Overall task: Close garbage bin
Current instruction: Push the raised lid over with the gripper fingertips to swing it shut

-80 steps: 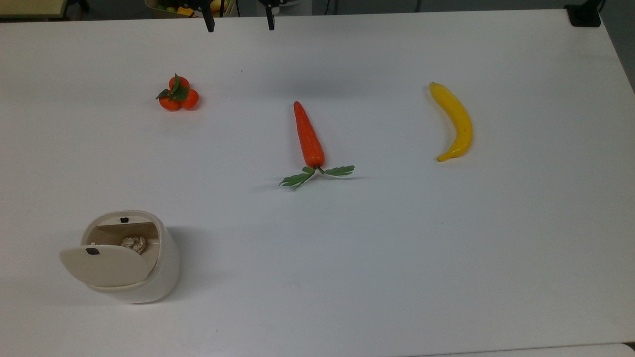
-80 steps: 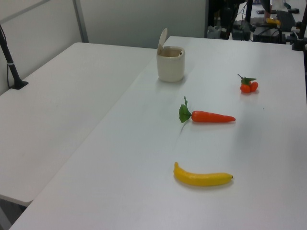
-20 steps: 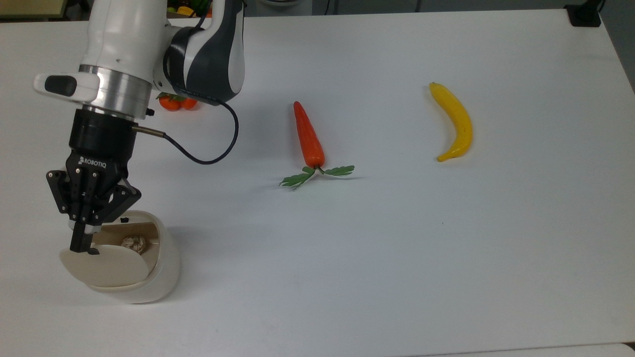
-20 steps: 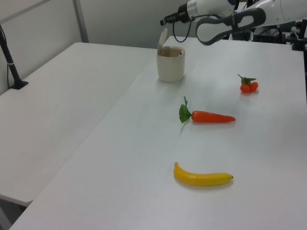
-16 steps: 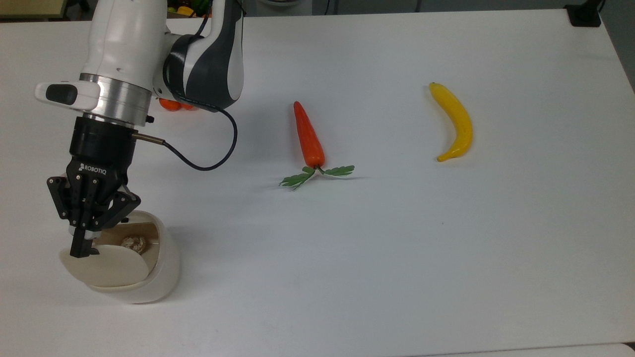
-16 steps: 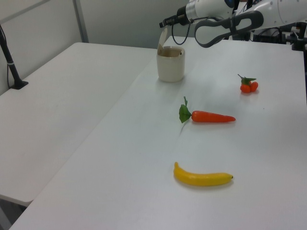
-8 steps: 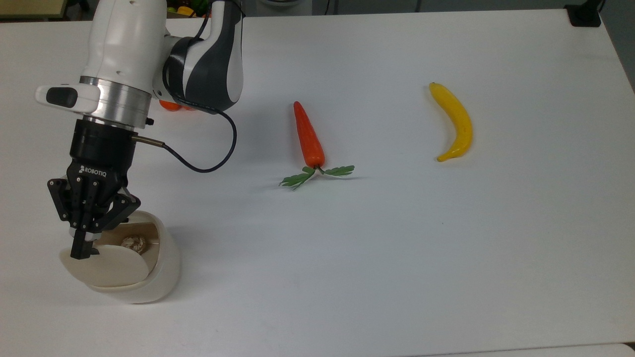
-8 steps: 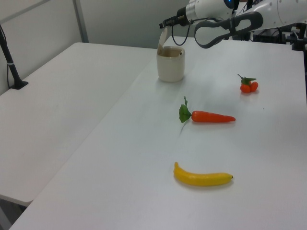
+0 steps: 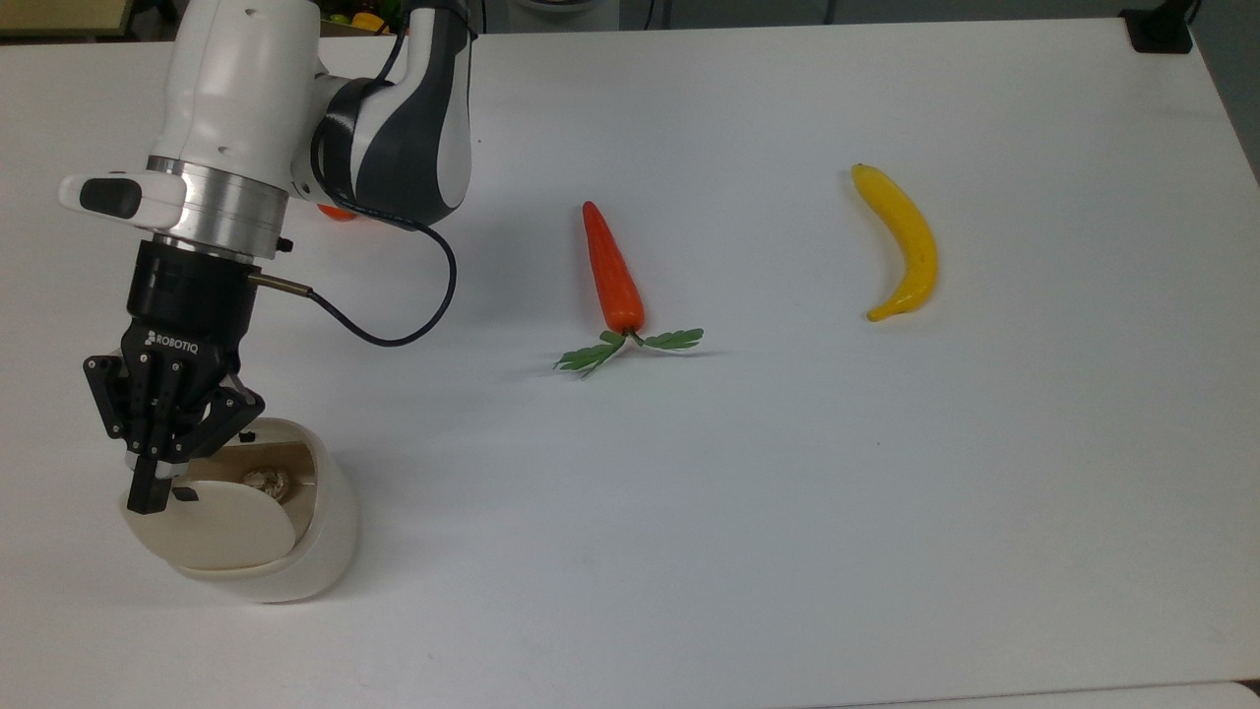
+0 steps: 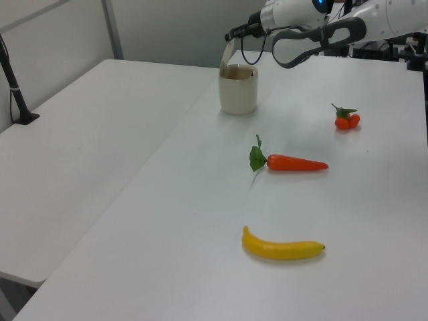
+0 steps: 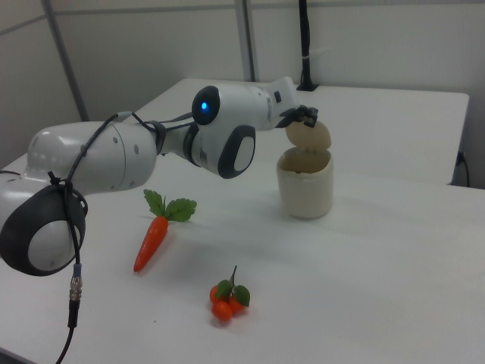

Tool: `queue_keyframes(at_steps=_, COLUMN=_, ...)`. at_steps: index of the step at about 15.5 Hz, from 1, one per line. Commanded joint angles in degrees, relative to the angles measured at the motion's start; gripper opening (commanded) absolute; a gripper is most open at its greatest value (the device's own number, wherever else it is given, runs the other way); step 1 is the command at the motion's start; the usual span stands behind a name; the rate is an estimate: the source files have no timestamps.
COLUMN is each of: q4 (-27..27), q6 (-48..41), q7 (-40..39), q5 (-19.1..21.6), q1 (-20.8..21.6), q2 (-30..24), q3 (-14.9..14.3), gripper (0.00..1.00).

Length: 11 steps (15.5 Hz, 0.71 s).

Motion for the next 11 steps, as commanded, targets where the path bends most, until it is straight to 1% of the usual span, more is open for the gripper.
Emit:
queue_keyframes(at_steps=1, q4=-5.2, q6=1.0, q7=-0.1, q5=-0.4, q1=-0.6, q2=-3.0, q3=0.3, gripper=0.00)
queue_keyframes(at_steps=5, q4=-9.0, q6=0.9, q7=0.0, q5=-1.1, q1=-0.7, q2=-5.4, q3=0.5, gripper=0.00)
queue_keyframes(at_steps=9, q4=-15.3, q6=0.8, q7=-1.0, q5=-1.1, q1=-0.8, q2=-9.3, q3=0.7, gripper=0.00)
queue_keyframes(at_steps=11, q4=-18.3, q6=0.8, q7=-1.1, q5=-1.1, q1=-1.4, q2=-11.4, q3=1.9, gripper=0.00)
